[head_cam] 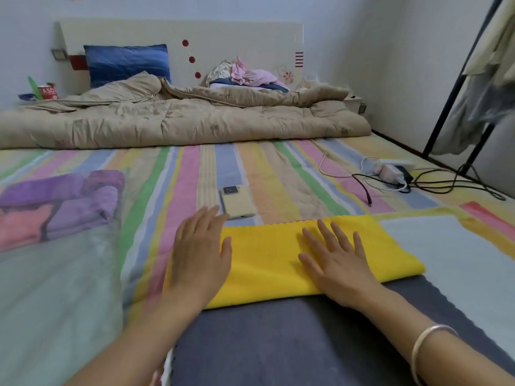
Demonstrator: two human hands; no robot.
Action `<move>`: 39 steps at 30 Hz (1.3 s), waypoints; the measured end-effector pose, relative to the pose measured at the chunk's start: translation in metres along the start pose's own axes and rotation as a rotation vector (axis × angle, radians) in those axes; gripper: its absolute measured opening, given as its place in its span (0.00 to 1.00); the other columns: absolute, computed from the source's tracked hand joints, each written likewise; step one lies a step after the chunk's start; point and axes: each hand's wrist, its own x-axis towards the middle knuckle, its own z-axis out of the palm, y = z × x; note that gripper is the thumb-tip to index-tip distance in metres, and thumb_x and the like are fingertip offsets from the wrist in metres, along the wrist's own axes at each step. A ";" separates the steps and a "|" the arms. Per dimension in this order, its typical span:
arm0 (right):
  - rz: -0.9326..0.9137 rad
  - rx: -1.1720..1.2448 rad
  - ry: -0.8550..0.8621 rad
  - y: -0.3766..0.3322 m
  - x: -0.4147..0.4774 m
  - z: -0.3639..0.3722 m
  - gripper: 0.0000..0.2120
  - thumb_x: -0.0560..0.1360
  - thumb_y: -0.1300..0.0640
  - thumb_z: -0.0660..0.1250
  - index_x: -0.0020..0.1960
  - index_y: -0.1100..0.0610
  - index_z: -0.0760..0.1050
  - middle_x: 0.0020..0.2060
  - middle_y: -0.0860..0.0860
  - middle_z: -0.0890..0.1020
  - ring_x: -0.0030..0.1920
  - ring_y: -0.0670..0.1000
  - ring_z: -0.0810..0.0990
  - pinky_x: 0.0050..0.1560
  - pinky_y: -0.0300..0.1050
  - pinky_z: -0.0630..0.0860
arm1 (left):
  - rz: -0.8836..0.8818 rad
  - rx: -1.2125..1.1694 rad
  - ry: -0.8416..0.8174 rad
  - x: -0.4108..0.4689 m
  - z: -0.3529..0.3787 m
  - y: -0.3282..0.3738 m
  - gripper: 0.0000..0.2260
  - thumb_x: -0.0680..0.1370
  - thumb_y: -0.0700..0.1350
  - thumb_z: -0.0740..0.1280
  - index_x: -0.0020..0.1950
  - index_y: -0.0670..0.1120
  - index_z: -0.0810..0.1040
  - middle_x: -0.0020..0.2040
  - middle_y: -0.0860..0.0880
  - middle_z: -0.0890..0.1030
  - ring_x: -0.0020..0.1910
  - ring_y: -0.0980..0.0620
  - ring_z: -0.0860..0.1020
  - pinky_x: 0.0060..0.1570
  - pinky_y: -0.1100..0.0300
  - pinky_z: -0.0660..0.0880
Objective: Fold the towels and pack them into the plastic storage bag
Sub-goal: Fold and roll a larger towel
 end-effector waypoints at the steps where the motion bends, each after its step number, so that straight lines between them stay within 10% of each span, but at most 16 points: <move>1: 0.031 -0.005 -0.032 0.004 -0.007 0.004 0.41 0.66 0.24 0.28 0.77 0.37 0.40 0.78 0.43 0.39 0.77 0.50 0.36 0.74 0.58 0.33 | 0.026 0.006 -0.138 -0.004 0.000 0.014 0.25 0.79 0.55 0.52 0.72 0.48 0.69 0.74 0.47 0.68 0.74 0.45 0.64 0.73 0.45 0.60; 5: 0.316 -0.015 -0.019 0.048 -0.018 -0.005 0.33 0.76 0.30 0.41 0.78 0.41 0.44 0.78 0.46 0.43 0.78 0.51 0.40 0.75 0.59 0.36 | -0.027 0.118 -0.571 -0.025 0.012 0.027 0.42 0.68 0.70 0.25 0.79 0.53 0.40 0.79 0.50 0.37 0.77 0.51 0.36 0.75 0.46 0.37; 11: 0.472 0.105 0.381 0.056 -0.056 -0.022 0.24 0.80 0.42 0.54 0.73 0.49 0.65 0.69 0.55 0.70 0.70 0.57 0.64 0.69 0.56 0.59 | -0.020 0.149 -0.575 -0.035 0.020 0.022 0.53 0.56 0.69 0.13 0.79 0.53 0.36 0.78 0.49 0.34 0.76 0.51 0.33 0.75 0.44 0.36; 15: 0.637 1.030 0.195 0.038 -0.082 -0.036 0.18 0.81 0.49 0.59 0.69 0.53 0.65 0.42 0.57 0.83 0.36 0.56 0.80 0.35 0.47 0.75 | -0.035 0.143 -0.553 -0.037 0.020 0.024 0.53 0.56 0.68 0.12 0.79 0.52 0.37 0.78 0.49 0.34 0.77 0.50 0.34 0.75 0.45 0.36; 21: 0.653 1.660 0.165 0.040 -0.073 -0.030 0.28 0.81 0.58 0.62 0.77 0.45 0.56 0.71 0.55 0.68 0.57 0.58 0.80 0.50 0.53 0.79 | -0.038 0.126 -0.530 -0.040 0.012 0.028 0.49 0.63 0.69 0.17 0.80 0.52 0.41 0.79 0.49 0.38 0.78 0.51 0.37 0.76 0.48 0.37; 26: 0.606 0.902 0.279 0.021 -0.047 -0.037 0.29 0.77 0.64 0.55 0.77 0.53 0.57 0.73 0.55 0.62 0.66 0.60 0.69 0.63 0.57 0.71 | 0.059 -0.039 -0.258 -0.053 -0.003 0.022 0.22 0.76 0.52 0.56 0.69 0.50 0.73 0.77 0.45 0.62 0.73 0.44 0.65 0.66 0.47 0.69; 29: 0.319 0.339 0.362 -0.017 -0.041 -0.049 0.28 0.76 0.61 0.57 0.76 0.56 0.60 0.70 0.56 0.67 0.69 0.60 0.65 0.63 0.56 0.68 | 0.054 -0.242 -0.107 -0.060 -0.009 0.016 0.14 0.77 0.41 0.61 0.61 0.51 0.78 0.66 0.53 0.76 0.61 0.53 0.74 0.56 0.58 0.73; 35: -0.356 0.062 0.388 -0.116 -0.057 -0.030 0.24 0.68 0.56 0.58 0.63 0.56 0.76 0.60 0.54 0.79 0.61 0.59 0.77 0.62 0.56 0.74 | -1.107 -1.432 -0.375 -0.025 -0.040 0.003 0.14 0.84 0.46 0.55 0.56 0.39 0.77 0.48 0.39 0.84 0.41 0.47 0.83 0.31 0.60 0.80; 39: -0.567 0.260 -0.008 -0.140 -0.073 -0.015 0.23 0.73 0.60 0.58 0.65 0.47 0.76 0.74 0.48 0.65 0.74 0.52 0.60 0.73 0.47 0.56 | -1.229 -1.494 -0.572 -0.019 -0.042 -0.019 0.22 0.83 0.57 0.55 0.61 0.39 0.74 0.56 0.39 0.80 0.39 0.48 0.79 0.24 0.62 0.76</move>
